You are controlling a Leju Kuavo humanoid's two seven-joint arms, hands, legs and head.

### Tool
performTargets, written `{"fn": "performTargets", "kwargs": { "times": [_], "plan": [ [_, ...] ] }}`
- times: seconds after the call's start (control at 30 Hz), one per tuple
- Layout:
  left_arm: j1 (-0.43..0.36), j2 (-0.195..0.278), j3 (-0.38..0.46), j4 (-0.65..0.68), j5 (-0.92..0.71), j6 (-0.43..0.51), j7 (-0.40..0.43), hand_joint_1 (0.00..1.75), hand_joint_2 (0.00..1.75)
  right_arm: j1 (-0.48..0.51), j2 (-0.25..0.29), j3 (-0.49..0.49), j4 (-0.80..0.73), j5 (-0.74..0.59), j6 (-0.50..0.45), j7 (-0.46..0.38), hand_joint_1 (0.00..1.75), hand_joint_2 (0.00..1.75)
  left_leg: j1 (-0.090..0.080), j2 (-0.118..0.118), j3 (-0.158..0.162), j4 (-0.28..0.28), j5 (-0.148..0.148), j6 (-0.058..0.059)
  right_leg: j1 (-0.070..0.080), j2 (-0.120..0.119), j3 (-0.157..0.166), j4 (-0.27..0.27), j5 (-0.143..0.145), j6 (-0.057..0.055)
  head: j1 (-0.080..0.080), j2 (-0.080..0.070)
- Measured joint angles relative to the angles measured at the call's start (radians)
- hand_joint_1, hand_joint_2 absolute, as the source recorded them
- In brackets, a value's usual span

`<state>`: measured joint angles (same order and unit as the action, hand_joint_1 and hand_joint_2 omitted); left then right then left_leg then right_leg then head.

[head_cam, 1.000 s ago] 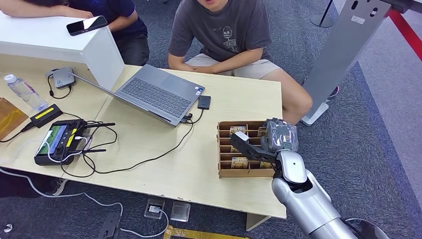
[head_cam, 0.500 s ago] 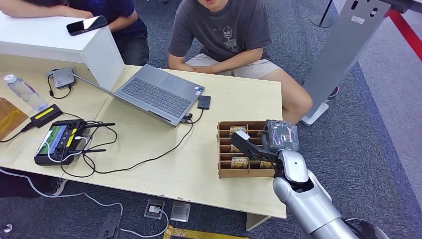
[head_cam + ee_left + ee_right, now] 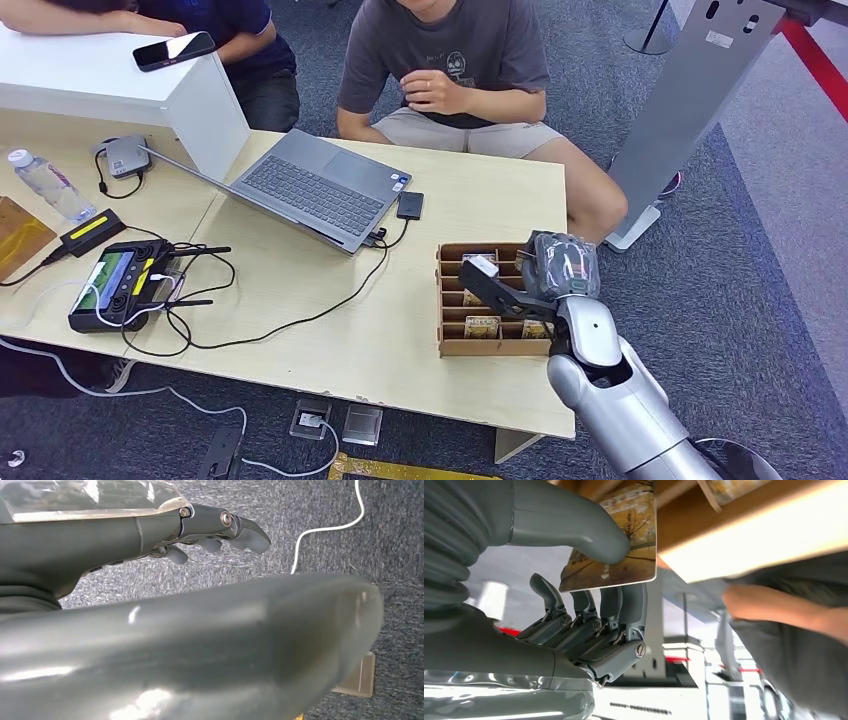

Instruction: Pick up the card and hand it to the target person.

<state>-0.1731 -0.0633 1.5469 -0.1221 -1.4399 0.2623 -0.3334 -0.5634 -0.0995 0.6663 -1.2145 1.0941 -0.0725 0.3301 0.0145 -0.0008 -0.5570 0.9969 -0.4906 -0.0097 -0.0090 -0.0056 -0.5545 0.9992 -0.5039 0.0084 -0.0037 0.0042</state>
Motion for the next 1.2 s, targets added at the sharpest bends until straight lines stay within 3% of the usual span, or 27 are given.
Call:
{"fn": "performTargets", "kwargs": {
  "times": [0.37, 0.7, 1.0, 1.2],
  "plan": [
    [0.001, -0.001, 0.0, 0.0, 0.02, 0.009, 0.0, 0.0, 0.0, -0.023, -0.025, -0.009, -0.205, -0.017, 0.048, -0.003, 1.48, 1.75, 0.0, 0.0, 0.0, 0.0, 0.0, 0.0, 0.0, 0.0, 0.0, 0.0, 0.0, 0.0, 0.0, 0.0],
    [0.0, -0.003, 0.0, 0.0, 0.015, 0.01, -0.002, 0.0, 0.0, -0.063, -0.035, -0.009, -0.28, -0.092, 0.015, -0.03, 1.51, 1.75, 0.0, 0.0, -0.001, 0.0, 0.0, 0.0, 0.0, 0.0, 0.0, 0.0, 0.0, 0.0, 0.0, 0.0],
    [-0.001, -0.005, 0.0, 0.0, -0.016, 0.001, -0.017, 0.0, 0.0, -0.177, -0.009, 0.01, -0.2, -0.117, -0.074, -0.118, 1.63, 1.75, 0.0, -0.001, -0.001, 0.0, 0.0, 0.0, 0.0, -0.001, 0.0, 0.0, 0.0, 0.0, 0.0, 0.0],
    [-0.002, -0.005, -0.001, 0.0, -0.024, 0.007, -0.018, 0.0, 0.0, -0.247, 0.034, 0.037, -0.041, -0.081, -0.209, -0.175, 1.62, 1.75, 0.0, -0.001, -0.002, 0.0, 0.0, 0.0, 0.0, -0.001, 0.0, 0.001, 0.0, 0.0, 0.0, 0.0]
  ]
}}
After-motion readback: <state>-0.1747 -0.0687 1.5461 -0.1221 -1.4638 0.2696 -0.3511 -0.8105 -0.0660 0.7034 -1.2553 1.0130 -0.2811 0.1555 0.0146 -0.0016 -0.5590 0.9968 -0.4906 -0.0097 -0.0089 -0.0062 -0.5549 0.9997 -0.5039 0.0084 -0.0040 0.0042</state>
